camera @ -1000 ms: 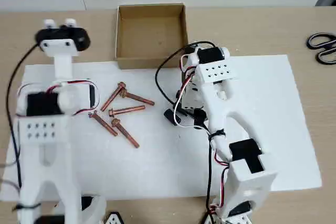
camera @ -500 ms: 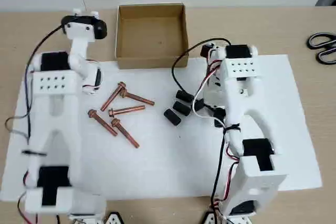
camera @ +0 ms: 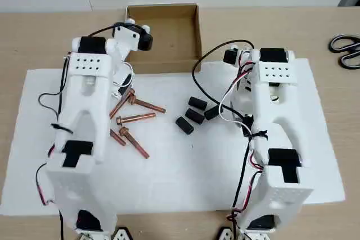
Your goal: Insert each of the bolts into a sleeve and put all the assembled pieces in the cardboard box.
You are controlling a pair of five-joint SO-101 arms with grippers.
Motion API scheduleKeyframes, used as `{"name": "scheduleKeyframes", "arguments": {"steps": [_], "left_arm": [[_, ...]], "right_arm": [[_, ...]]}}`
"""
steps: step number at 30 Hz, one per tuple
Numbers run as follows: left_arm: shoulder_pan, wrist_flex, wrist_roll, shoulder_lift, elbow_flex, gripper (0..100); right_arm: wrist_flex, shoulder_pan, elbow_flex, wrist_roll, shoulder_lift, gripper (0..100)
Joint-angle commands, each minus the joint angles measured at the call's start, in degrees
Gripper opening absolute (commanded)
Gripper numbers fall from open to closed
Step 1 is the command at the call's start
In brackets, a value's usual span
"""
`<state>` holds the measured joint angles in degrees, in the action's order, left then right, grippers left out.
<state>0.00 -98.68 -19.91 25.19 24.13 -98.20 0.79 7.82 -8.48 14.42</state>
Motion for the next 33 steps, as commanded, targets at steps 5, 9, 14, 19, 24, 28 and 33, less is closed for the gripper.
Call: {"name": "scheduleKeyframes", "arguments": {"steps": [5,9,14,19,24,28,33], "left_arm": [[-0.26,-1.49,-5.36,5.71,6.99,4],[-0.44,-1.41,-5.45,6.59,10.15,8],[-0.26,0.44,-6.33,6.68,11.47,8],[-0.26,1.85,-6.33,10.81,12.0,8],[-0.44,2.37,-6.24,14.33,13.76,8],[-0.53,2.29,-6.24,16.53,17.89,8],[-0.35,2.2,-6.24,21.89,21.76,8]], "right_arm": [[-1.45,-2.15,0.0,-1.93,-3.56,0.3],[-1.45,-2.24,-2.81,-2.46,-3.82,0.3],[-1.01,-2.24,-5.1,-2.55,-8.22,0.4],[-1.01,-2.24,-5.45,-2.64,-11.56,0.4],[-1.1,-2.24,-7.65,-4.57,-13.49,0.4],[-1.01,-2.24,-9.67,-4.57,-14.64,0.4],[-1.01,-2.24,-10.2,-4.57,-14.81,0.4]]}}
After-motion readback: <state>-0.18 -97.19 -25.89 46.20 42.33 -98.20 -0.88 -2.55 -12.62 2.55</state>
